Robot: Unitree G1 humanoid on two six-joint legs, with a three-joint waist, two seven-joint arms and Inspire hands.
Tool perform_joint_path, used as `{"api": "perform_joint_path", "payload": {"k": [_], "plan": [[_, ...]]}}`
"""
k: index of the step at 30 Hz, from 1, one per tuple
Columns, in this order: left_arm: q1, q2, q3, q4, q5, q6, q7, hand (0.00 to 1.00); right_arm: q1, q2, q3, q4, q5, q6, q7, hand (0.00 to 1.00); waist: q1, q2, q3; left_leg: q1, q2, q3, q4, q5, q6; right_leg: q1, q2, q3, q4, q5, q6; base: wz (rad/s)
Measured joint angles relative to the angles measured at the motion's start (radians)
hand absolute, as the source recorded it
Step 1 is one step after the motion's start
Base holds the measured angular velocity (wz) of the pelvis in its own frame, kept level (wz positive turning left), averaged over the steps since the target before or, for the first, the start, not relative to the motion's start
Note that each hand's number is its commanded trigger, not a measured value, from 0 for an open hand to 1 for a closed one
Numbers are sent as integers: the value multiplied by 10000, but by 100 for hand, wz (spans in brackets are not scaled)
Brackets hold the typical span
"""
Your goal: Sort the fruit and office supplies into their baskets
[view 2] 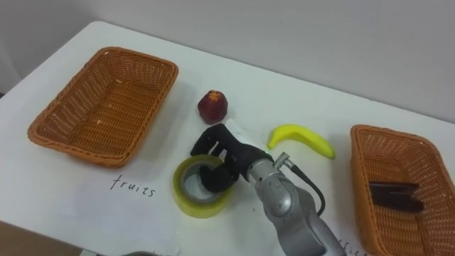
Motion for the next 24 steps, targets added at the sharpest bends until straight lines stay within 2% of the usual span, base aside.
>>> {"api": "perform_joint_path", "payload": {"k": [18, 24], "plan": [[112, -8, -2, 22, -17, -5, -6, 0, 0, -7, -72, 16, 171, -16, 43, 100, -28, -7, 6, 11, -6, 0, 2, 0, 0, 7, 0, 32, -1, 0, 0, 0], [141, -55, 120, 84, -62, -145, -6, 0, 9, -185, -163, -23, 461, -241, 99, 100, -74, 19, 23, 6, -12, -70, 68, 1, 2, 5, -8, 54, -8, 0, 0, 0]]}}
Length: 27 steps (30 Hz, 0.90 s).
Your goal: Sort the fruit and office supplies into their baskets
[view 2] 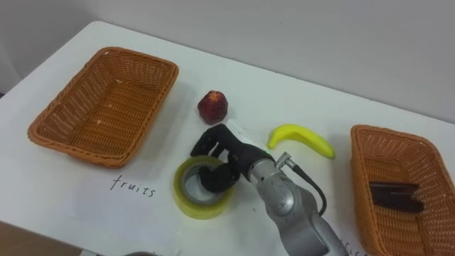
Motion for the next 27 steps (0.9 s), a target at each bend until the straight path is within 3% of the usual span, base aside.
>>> {"api": "perform_joint_path", "payload": {"k": [5, 9, 12, 16, 19, 27], "plan": [[130, -31, 279, 18, -422, -93, 7, 0, 134, -360, -349, -459, 43, 19, 279, 100, -328, 135, 66, 8, -29, -4, 6, 5, 8, 36, -25, -11, 0, 0, 0, 2], [201, -87, 390, 72, -563, -112, 11, 0, 189, -376, -1187, -811, 46, 15, 227, 100, -657, 212, 55, 11, -33, 9, -7, 10, 15, 36, -34, -6, -1, 0, 0, 0], [314, -223, 553, 95, -571, -308, 100, 0, 257, -488, -1898, -1481, 0, -11, -131, 100, -806, 343, -1, 96, -30, 124, -53, 10, 17, 32, -34, 111, 5, 0, 0, -10], [280, -306, 803, 145, -558, -545, 264, 0, 330, -534, -2812, -2178, 245, -362, -777, 100, -1131, 455, -52, 238, -35, 101, -74, 14, 22, 183, -40, 110, 2, 0, 1, 2], [227, -281, 1088, 350, -559, -718, 323, 0, 330, -578, -3438, -2289, 513, -493, -1218, 100, -1194, 508, -25, 375, -34, 112, -75, 13, 22, 283, -39, 192, 4, -1, 1, -4], [406, -262, 1569, 467, -558, -716, 415, 0, 358, -978, -4107, -2391, 800, -498, -1473, 100, -1598, 539, -53, 463, -12, 168, -85, 12, 20, 339, -11, 277, 35, 0, 1, -3]]}}
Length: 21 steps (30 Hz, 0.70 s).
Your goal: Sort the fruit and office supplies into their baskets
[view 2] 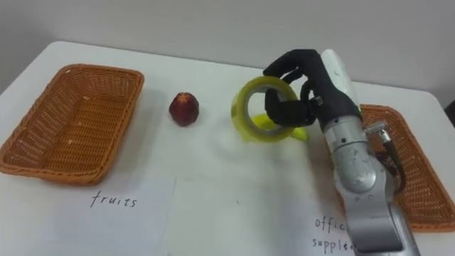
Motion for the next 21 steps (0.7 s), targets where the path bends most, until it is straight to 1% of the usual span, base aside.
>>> {"api": "perform_joint_path", "payload": {"k": [4, 9, 11, 13, 15, 19, 21], "plan": [[126, -2, 73, 107, -28, 0, -183, 0, 85, -1, -585, -249, 139, -55, -29, 100, -50, 65, -98, 83, 29, 168, -63, -1, -2, 5, 27, 129, 5, 3, -4, -10], [198, -3, 79, 165, -19, -4, -218, 0, 164, -1, -1000, -253, 99, -56, -172, 100, -301, 3, -124, 86, 29, 196, -50, -1, -1, 1, 22, 165, 11, 6, -8, -1], [222, -2, 78, 179, -15, -2, -218, 0, 215, -2, -1166, -253, 82, -55, -220, 100, -342, -7, -115, 84, 30, 224, -57, -1, -1, -28, 22, 194, 23, 6, -8, -5], [224, 9, 75, 183, -12, -5, -217, 0, 249, -8, -1330, -248, 56, -55, -268, 100, -486, -26, -108, 81, 26, 217, -68, -1, -1, -26, 17, 189, 23, 6, -8, 0], [244, 11, 68, 272, -12, 5, -216, 0, 249, -17, -1400, -244, 63, -54, -428, 100, -568, -46, -88, 80, 27, 224, -86, -1, -1, -41, 21, 190, 20, 6, -8, 0], [239, 21, 65, 346, -13, 45, -216, 0, 259, -23, -1695, -160, 359, -50, -779, 100, -757, -103, -8, 81, 27, 228, -128, -1, -1, -67, 27, 199, 6, 6, -8, 0], [255, 21, 64, 389, -13, 49, -216, 0, 271, -27, -1707, -137, 367, -36, -955, 100, -825, -105, -7, 86, 27, 233, -132, -1, -1, -73, 29, 199, 1, 6, -8, 0]]}}
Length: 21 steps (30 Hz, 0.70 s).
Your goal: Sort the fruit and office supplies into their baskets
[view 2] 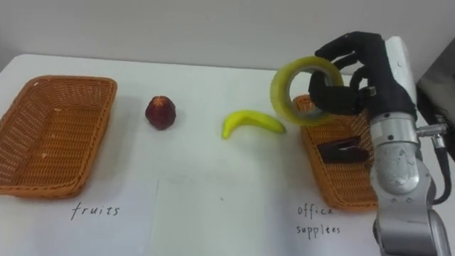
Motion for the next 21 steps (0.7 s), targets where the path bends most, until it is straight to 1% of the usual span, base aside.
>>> {"api": "perform_joint_path", "payload": {"k": [7, 11, 13, 16, 19, 21], "plan": [[-40, 3, 12, 204, -89, 22, -26, 0, 626, -11, -123, 149, 395, 1, -155, 100, -56, -33, -21, -6, 25, 216, -38, 0, 0, -132, 5, 105, -5, 0, 1, -7], [-89, 12, 56, 199, -108, 26, -162, 0, 663, -18, -358, 444, 365, 9, -179, 100, -135, -62, -33, -3, 29, 334, -38, 1, 1, -236, 15, 269, 8, 1, 1, -9], [-70, 35, 70, 200, -103, 18, -229, 0, 667, -145, -405, 444, 281, 7, -272, 100, -297, -78, -32, -5, 32, 342, -36, 1, 1, -236, 17, 278, 10, 2, 3, -4], [-72, 96, 95, 203, -102, -3, -346, 0, 694, -383, -577, 476, 249, 7, -409, 100, -352, -108, -28, -1, 53, 414, -51, -1, -1, -237, 41, 337, 25, 2, 3, -6], [-122, 129, 89, 202, -111, -17, -425, 0, 837, -398, -838, 478, 112, 4, -540, 100, -405, -146, -33, 49, 65, 478, -86, -1, -2, -244, 55, 399, 36, 6, -2, -7], [-129, 134, 89, 216, -202, -17, -425, 0, 947, -397, -840, 504, 48, 4, -556, 100, -393, -149, -27, 126, 73, 547, -144, -1, -2, -238, 69, 485, 74, 6, -3, -13]]}}
